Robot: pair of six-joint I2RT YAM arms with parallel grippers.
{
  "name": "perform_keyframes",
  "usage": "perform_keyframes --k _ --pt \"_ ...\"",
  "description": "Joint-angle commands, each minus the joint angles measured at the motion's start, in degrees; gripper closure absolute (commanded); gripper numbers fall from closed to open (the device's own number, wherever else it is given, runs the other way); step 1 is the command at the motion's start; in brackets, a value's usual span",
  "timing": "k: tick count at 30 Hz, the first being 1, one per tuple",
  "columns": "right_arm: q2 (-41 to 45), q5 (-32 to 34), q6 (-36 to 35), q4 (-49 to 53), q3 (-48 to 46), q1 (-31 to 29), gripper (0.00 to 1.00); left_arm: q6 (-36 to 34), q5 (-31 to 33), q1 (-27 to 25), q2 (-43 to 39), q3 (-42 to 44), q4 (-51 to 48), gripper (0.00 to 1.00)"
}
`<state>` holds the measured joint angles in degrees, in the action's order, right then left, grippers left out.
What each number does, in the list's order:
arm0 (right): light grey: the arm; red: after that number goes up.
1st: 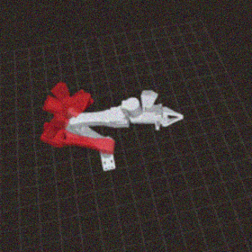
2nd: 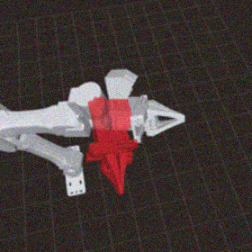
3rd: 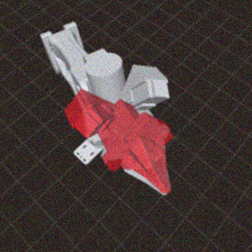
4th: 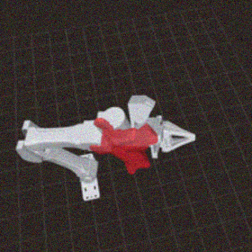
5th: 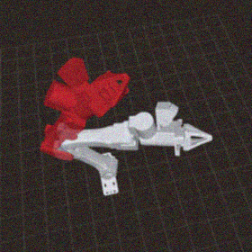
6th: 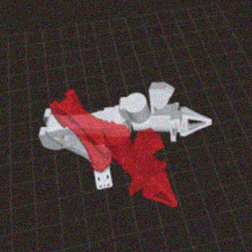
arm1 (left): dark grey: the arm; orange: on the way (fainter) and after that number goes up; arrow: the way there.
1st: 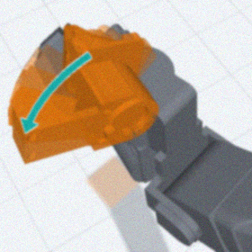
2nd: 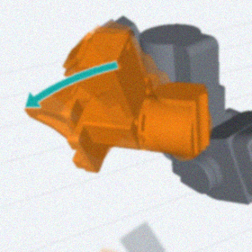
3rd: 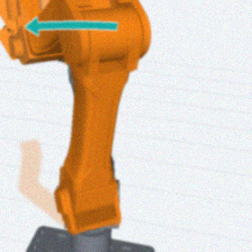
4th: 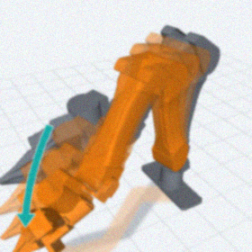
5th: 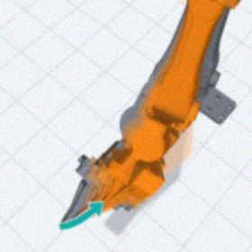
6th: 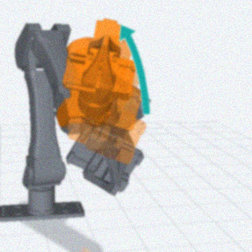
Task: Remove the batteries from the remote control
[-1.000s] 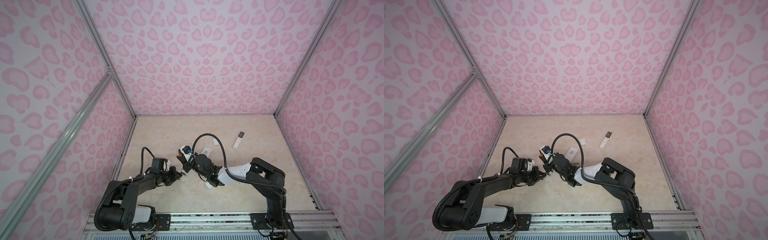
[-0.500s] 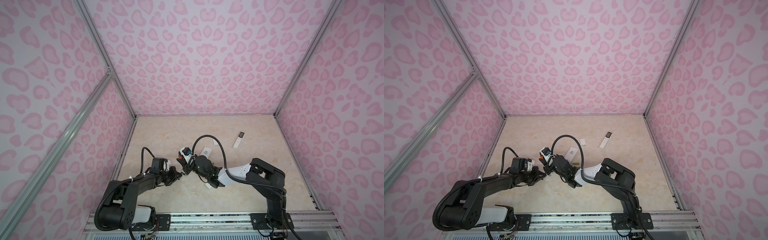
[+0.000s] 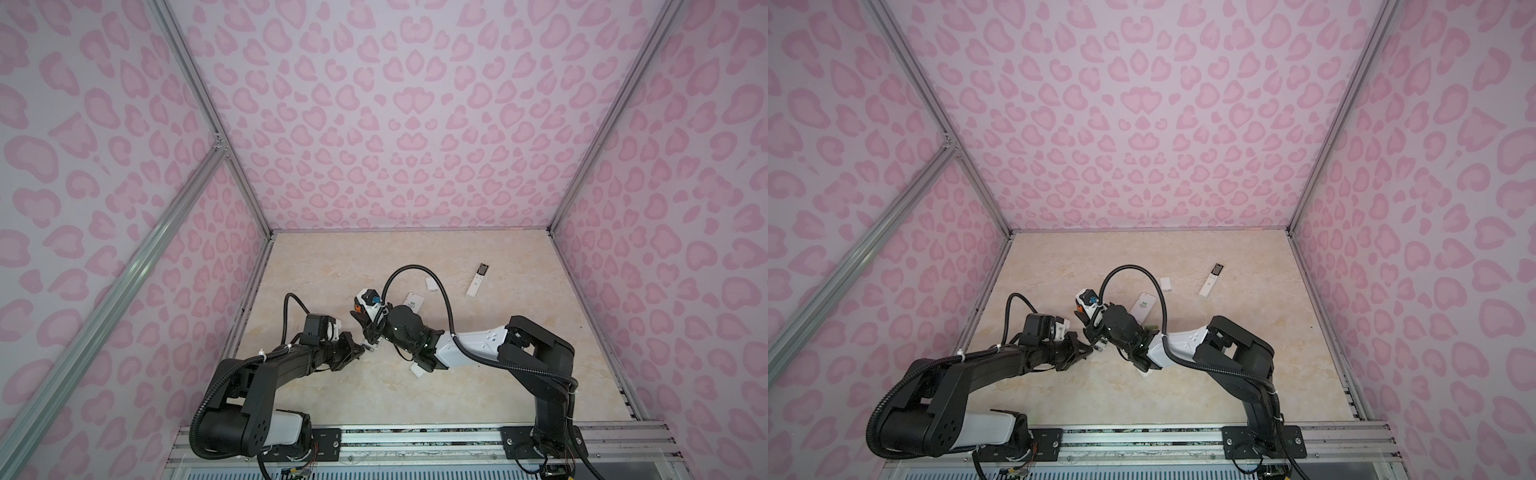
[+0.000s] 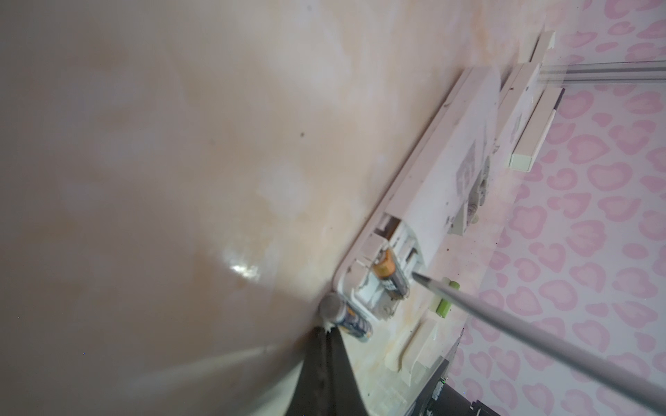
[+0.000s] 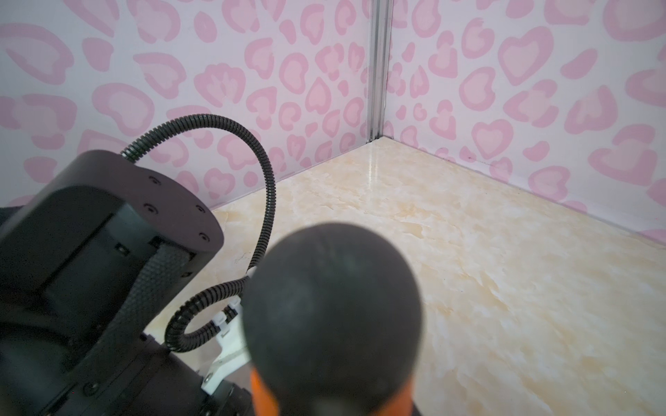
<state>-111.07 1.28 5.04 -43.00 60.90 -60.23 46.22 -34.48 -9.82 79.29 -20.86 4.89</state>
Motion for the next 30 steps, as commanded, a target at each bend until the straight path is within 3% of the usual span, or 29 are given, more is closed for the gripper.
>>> perform_keyframes --k 1,25,30 --pt "-1.1 -0.2 -0.8 0.9 0.5 0.2 1.00 -0.9 3.5 0.0 0.6 0.0 -3.0 0.96" --pt "-0.7 1.7 -1.9 3.4 -3.0 -2.0 1.00 0.5 3.6 0.0 1.6 -0.8 -2.2 0.96" --pt "-0.4 2.3 0.7 3.6 -3.8 -1.8 1.00 0.6 3.8 0.0 2.3 -1.4 -2.0 0.96"
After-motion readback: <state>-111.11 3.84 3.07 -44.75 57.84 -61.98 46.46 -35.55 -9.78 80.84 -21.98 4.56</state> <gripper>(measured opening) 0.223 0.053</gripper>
